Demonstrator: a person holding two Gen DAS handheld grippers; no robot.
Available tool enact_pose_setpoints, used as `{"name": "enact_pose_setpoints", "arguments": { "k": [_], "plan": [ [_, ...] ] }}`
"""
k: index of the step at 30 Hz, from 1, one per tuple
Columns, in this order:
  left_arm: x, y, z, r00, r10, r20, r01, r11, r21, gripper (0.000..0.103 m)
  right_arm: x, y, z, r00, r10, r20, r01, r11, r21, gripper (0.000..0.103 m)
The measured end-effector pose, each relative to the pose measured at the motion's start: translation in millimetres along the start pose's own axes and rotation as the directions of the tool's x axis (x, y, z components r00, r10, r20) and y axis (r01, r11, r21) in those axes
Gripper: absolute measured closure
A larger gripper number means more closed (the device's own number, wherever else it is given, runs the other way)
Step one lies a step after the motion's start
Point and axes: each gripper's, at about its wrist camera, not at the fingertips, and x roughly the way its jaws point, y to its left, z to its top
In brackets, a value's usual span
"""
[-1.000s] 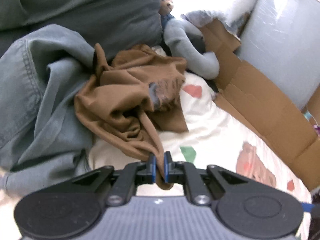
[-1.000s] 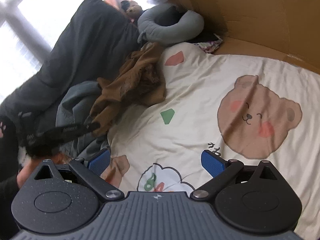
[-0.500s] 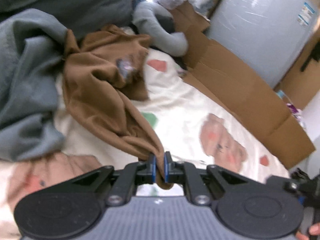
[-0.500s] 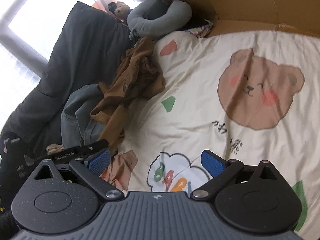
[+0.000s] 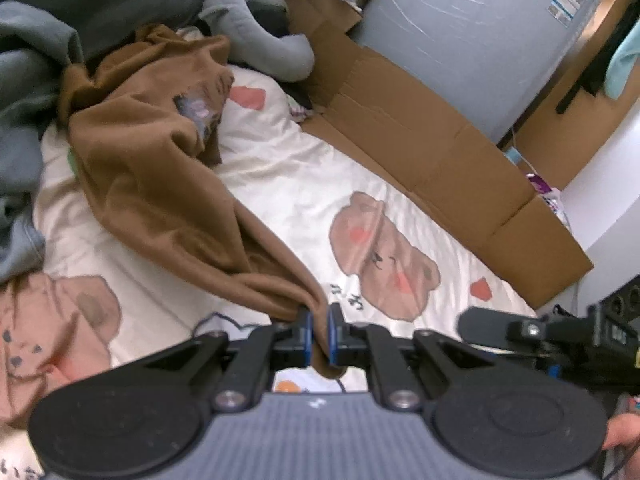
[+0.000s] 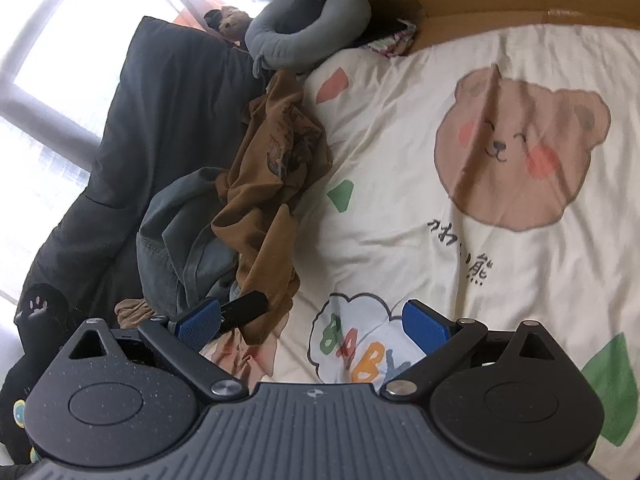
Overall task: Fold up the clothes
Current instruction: 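Lift the shirt with the left tool while the right tool grasps another edge, then pull the shirt apart with both tools and spread it over the blanket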
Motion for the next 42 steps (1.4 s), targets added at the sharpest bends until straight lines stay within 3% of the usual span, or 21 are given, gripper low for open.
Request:
{"name": "enact_pose_setpoints", "arguments": {
  "k": [3,11,19,25,30,34,36,39,41,42],
  "plan": [
    [0.6,-3.9,-8.2,1.000,-0.012,-0.015,0.012,1.000,0.000,0.095,-0.4,-3.0,-1.1,1.000,0.026,-0.004,-0.025,0.998,0.053,0.010],
    [0.1,-18.5,-21.1,0.997,-0.066,-0.031,0.065,0.998,-0.023,0.095,4.5,0.5,-1.8,0.997,0.079,-0.026,-0.076,0.992,0.099,0.010],
    [-2.6,-33.7,-32.7,0.988,-0.140,-0.060,0.139,0.990,-0.015,0.095,11.8,-16.0,-10.9,0.996,0.062,-0.058,-0.052,0.987,0.152,0.011],
    [-4.1,-38.7,-37.0,0.981,-0.176,-0.076,0.175,0.984,-0.019,0.095,19.3,-32.4,-21.5,0.989,0.108,-0.100,-0.081,0.967,0.241,0.034],
    [0.6,-42.3,-40.0,0.978,-0.185,-0.096,0.183,0.983,-0.021,0.096,21.0,-35.3,-25.8,0.984,0.146,-0.103,-0.114,0.956,0.270,0.068],
    [3.9,-45.4,-40.1,0.976,-0.182,-0.116,0.182,0.983,-0.015,0.094,15.5,-35.8,-25.1,0.983,0.156,-0.101,-0.126,0.959,0.256,0.077],
    [5.0,-47.6,-40.0,0.976,-0.177,-0.126,0.177,0.984,-0.006,0.091,13.6,-36.6,-23.5,0.983,0.153,-0.098,-0.126,0.963,0.239,0.083],
    [5.0,-50.0,-39.1,0.978,-0.160,-0.135,0.163,0.987,0.009,0.076,9.6,-39.3,-20.8,0.987,0.136,-0.090,-0.112,0.967,0.230,0.090],
    [2.6,-47.7,-37.0,0.982,-0.140,-0.127,0.143,0.990,0.017,0.056,6.0,-42.4,-18.7,0.990,0.120,-0.077,-0.100,0.968,0.229,0.091],
    [1.2,-46.1,-35.8,0.984,-0.129,-0.123,0.133,0.991,0.023,0.050,3.5,-44.3,-17.3,0.992,0.111,-0.067,-0.093,0.969,0.228,0.091]
  ]
}}
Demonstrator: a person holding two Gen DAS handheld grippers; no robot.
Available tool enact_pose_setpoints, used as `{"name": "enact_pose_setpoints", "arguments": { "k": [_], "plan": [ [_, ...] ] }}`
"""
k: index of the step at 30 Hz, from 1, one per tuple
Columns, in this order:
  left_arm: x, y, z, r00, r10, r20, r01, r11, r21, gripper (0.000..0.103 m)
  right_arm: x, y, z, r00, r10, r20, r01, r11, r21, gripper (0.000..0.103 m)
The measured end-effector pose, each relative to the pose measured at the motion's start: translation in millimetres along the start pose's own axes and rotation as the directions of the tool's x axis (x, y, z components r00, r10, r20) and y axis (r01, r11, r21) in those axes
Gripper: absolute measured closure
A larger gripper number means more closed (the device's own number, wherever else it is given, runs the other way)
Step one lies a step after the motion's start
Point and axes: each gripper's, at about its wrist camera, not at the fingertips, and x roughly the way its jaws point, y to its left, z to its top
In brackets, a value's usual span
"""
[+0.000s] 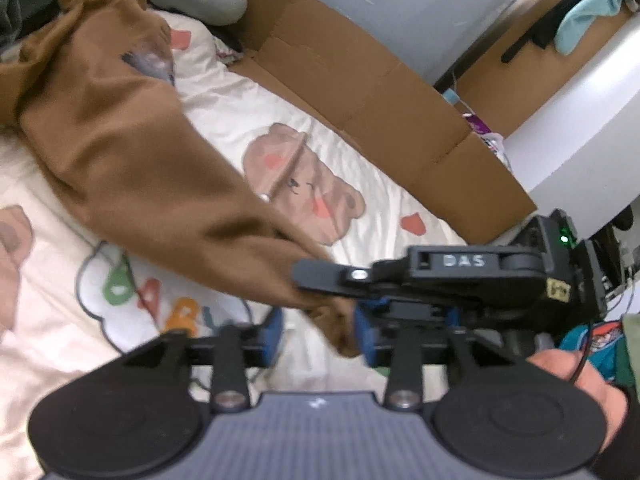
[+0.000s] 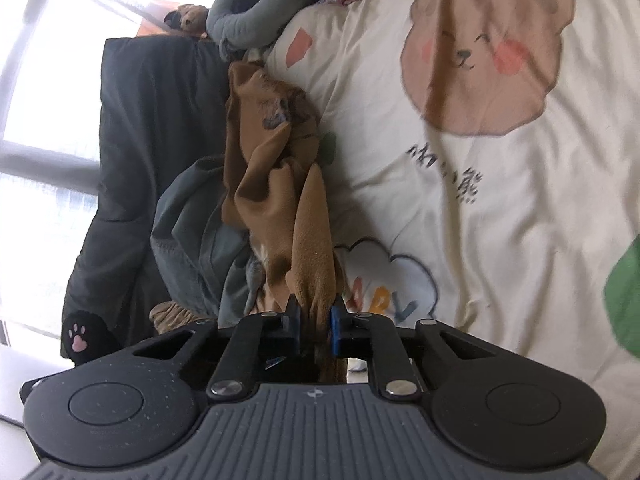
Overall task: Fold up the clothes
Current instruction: 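Pull the shirt apart with both tools and spread it over the blanket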
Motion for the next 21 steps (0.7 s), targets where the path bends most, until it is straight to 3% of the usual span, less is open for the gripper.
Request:
{"name": "enact_pose_setpoints", "arguments": {
  "k": [1,5,13,21],
  "plan": [
    [-2.5,3.3,0.6,1.000,0.027,0.007,-0.026,1.000,-0.002,0.045,-2.8,-1.2,1.4,1.000,-0.007,0.010,0.007,1.000,-0.002,0.091],
    [-5.5,26.0,7.4,0.987,0.161,0.008,-0.161,0.987,-0.026,0.044,-17.0,-5.3,7.7,0.999,-0.034,0.037,0.034,0.999,-0.015,0.092],
    [-13.8,68.0,28.4,0.938,0.345,0.041,-0.344,0.938,-0.037,0.039,-51.6,-14.7,16.6,0.992,-0.092,0.081,0.095,0.995,-0.029,0.092],
    [-16.0,92.3,47.6,0.898,0.432,0.080,-0.434,0.901,0.014,0.038,-89.7,-30.1,13.4,0.980,-0.150,0.129,0.153,0.988,-0.016,0.092]
  ]
}}
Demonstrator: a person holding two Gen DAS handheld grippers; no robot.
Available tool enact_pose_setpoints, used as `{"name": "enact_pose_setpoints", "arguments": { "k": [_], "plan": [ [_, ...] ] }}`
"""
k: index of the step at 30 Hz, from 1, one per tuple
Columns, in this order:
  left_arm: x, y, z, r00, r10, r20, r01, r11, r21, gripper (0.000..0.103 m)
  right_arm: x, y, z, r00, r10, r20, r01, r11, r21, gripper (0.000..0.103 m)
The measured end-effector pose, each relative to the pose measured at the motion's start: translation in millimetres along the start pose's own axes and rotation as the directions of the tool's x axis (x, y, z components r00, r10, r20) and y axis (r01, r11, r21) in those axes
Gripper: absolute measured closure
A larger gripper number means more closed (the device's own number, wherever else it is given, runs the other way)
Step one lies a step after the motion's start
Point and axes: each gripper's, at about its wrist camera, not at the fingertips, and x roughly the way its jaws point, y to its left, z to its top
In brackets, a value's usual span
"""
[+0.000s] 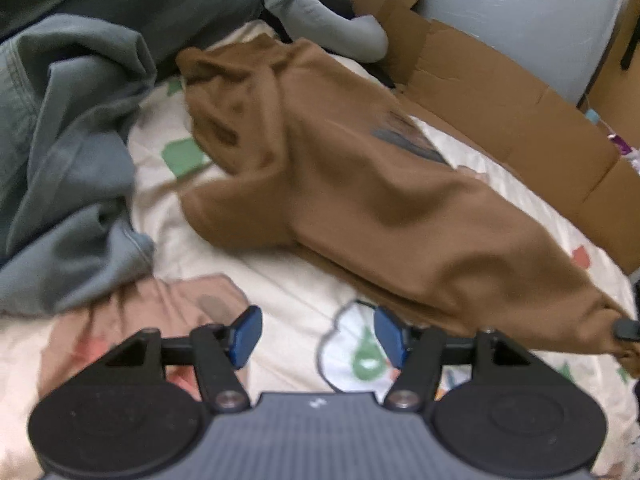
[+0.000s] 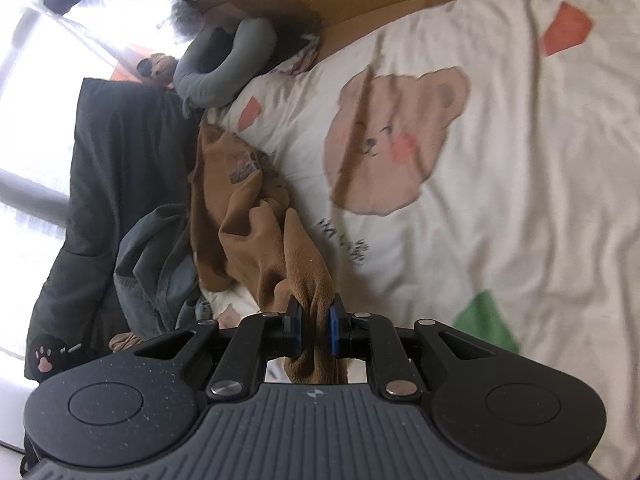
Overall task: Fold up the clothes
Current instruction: 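Pull the shirt apart with both tools and spread it over the blanket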
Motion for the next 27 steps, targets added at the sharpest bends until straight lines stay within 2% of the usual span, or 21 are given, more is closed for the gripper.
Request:
{"name": "enact_pose_setpoints", "arguments": {
  "k": [6,13,27],
  "plan": [
    [14.1,11.8,15.5,0.998,0.056,0.023,-0.058,0.993,0.098,0.037,-22.0,-17.1,-3.0,0.999,-0.044,0.029,0.043,0.999,0.021,0.092],
    [21.0,19.5,28.7,0.995,0.089,0.044,-0.096,0.975,0.199,0.037,-35.7,-31.5,-5.5,0.995,-0.085,0.045,0.083,0.996,0.034,0.092],
    [72.7,20.2,39.1,0.999,0.041,0.032,-0.050,0.925,0.378,0.042,-43.4,-56.4,-7.5,0.988,-0.145,0.059,0.140,0.987,0.082,0.092]
  ]
}}
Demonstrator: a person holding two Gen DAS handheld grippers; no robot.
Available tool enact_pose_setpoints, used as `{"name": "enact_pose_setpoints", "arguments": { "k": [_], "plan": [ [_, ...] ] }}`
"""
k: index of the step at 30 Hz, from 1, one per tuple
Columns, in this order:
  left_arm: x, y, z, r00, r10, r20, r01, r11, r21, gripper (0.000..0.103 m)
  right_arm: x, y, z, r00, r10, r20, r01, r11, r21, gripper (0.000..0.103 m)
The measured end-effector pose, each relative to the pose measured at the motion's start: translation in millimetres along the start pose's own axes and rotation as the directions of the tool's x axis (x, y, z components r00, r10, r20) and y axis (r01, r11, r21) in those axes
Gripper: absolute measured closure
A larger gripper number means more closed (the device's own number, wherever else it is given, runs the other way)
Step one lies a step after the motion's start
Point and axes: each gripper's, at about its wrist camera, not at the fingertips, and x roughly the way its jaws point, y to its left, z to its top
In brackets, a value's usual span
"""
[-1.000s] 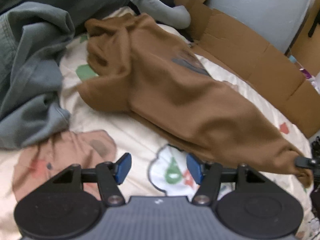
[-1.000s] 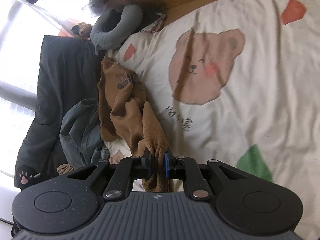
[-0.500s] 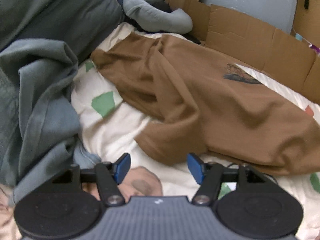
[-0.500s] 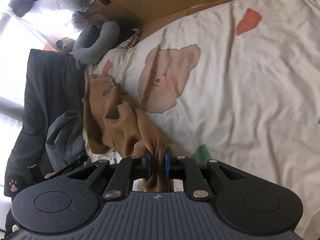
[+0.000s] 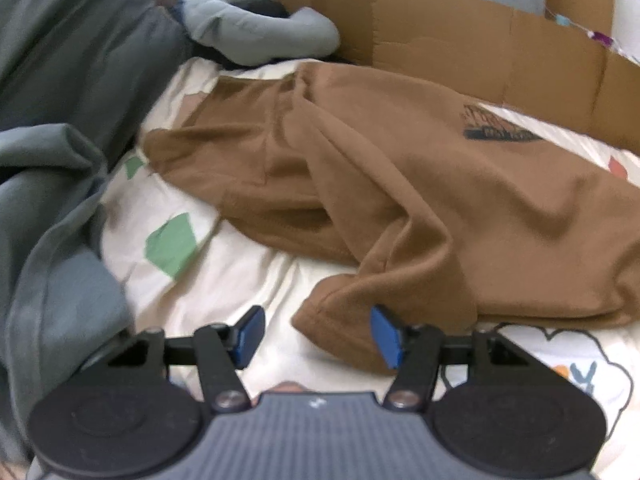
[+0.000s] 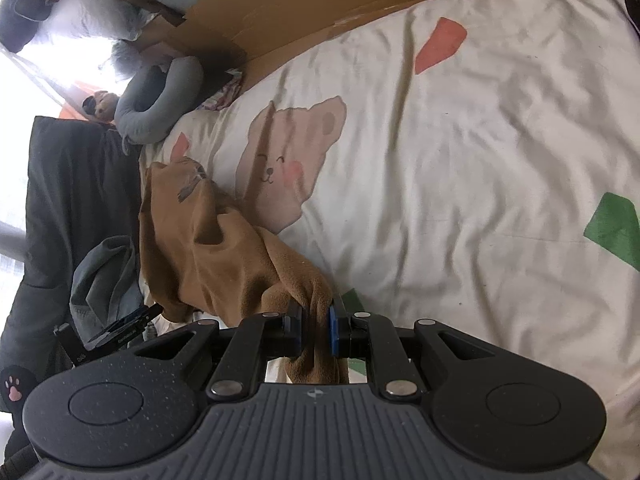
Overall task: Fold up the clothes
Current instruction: 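Pull the shirt apart with both tools and spread it over the blanket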
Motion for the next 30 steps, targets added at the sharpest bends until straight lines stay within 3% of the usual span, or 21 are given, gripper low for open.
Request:
{"name": "enact_pose_setpoints", "arguments": {
  "k": [12,15,19,20,26,30],
  "plan": [
    [34.2,-3.8,4.9,1.000,0.008,-0.021,-0.006,0.995,0.098,0.046,9.1,-7.7,-6.9,1.000,-0.016,-0.016,0.016,1.000,0.019,0.092],
    [42.5,-4.4,6.3,0.999,-0.019,-0.032,0.021,0.996,0.085,0.058,11.7,-8.4,-6.8,1.000,-0.018,-0.021,0.019,1.000,0.018,0.092],
    [45.4,-4.4,6.1,0.997,-0.059,-0.039,0.062,0.996,0.060,0.090,12.6,-9.5,-6.6,1.000,-0.018,-0.024,0.019,1.000,0.020,0.092],
    [44.9,-4.6,5.9,0.997,-0.061,-0.039,0.064,0.996,0.061,0.091,12.5,-10.0,-6.5,1.000,-0.018,-0.025,0.018,1.000,0.018,0.092],
    [25.6,8.9,5.4,0.997,-0.079,-0.006,0.078,0.996,-0.047,0.096,10.2,-7.8,-5.3,0.999,-0.036,-0.004,0.036,0.999,-0.017,0.092],
    [0.8,27.2,0.7,0.995,-0.100,0.008,0.100,0.979,-0.176,0.096,4.9,-5.5,-5.0,0.998,-0.061,0.012,0.061,0.997,-0.049,0.092]
  ]
}}
